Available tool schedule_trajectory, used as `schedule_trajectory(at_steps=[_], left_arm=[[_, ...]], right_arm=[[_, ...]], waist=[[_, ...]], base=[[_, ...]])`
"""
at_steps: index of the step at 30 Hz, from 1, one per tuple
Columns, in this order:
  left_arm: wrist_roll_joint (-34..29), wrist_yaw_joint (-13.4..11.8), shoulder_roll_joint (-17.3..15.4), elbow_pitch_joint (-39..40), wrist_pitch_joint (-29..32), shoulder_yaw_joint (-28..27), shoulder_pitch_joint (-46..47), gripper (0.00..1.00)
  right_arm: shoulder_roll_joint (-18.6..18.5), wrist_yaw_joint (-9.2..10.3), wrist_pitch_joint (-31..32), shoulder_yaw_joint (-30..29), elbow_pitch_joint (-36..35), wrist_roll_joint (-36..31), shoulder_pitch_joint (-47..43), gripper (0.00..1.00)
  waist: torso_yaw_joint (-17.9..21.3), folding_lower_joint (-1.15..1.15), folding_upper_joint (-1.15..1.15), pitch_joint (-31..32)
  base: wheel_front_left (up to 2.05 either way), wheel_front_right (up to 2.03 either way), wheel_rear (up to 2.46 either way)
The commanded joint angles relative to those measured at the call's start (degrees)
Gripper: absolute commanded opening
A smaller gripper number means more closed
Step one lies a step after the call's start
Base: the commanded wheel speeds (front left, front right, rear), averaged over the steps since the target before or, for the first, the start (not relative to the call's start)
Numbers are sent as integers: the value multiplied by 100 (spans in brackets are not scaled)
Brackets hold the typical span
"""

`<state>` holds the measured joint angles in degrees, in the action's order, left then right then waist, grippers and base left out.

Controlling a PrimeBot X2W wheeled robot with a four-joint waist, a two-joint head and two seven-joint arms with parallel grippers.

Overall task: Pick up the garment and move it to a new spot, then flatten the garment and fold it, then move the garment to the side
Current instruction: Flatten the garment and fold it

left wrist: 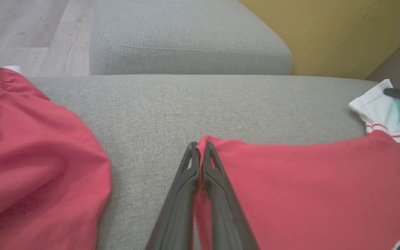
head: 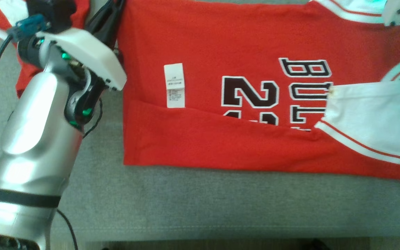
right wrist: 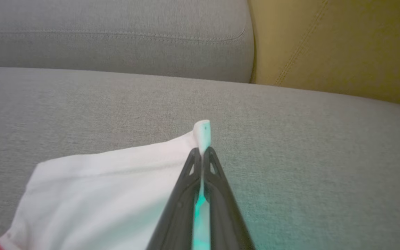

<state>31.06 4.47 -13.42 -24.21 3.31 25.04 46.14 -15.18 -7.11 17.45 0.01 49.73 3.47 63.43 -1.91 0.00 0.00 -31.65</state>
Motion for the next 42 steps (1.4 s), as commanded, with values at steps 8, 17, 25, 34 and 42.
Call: schedule_trajectory(at_steps=[8, 17, 25, 34, 42], left_arm=[[209, -144, -530, 380, -262, -435, -704, 0], [391, -250, -735, 1197, -459, -523, -1848, 0], [587, -474, -718, 1831, -593, -566, -2851, 0], [786, -583, -574, 1571, -811, -616, -3418, 3], [907, -696, -324, 1591, -1312, -682, -3973, 100]], right_arm=[[-171, -37, -677, 807, -1260, 949, -1192, 0], [-253, -37, -668, 571, -3072, 1532, -3244, 0], [163, -37, -486, 91, -4089, 1491, -4657, 0], [521, -37, -503, 7, -4157, 1380, -5207, 35], [703, -37, -631, -262, -4344, 1317, -5781, 100]], waist=[[502, 0, 0, 850], [721, 0, 0, 1372], [790, 0, 0, 1491], [865, 0, 0, 1687], [860, 0, 0, 1937]], base=[[0, 0, 0], [0, 0, 0], [0, 0, 0], [0, 0, 0], [0, 0, 0]])
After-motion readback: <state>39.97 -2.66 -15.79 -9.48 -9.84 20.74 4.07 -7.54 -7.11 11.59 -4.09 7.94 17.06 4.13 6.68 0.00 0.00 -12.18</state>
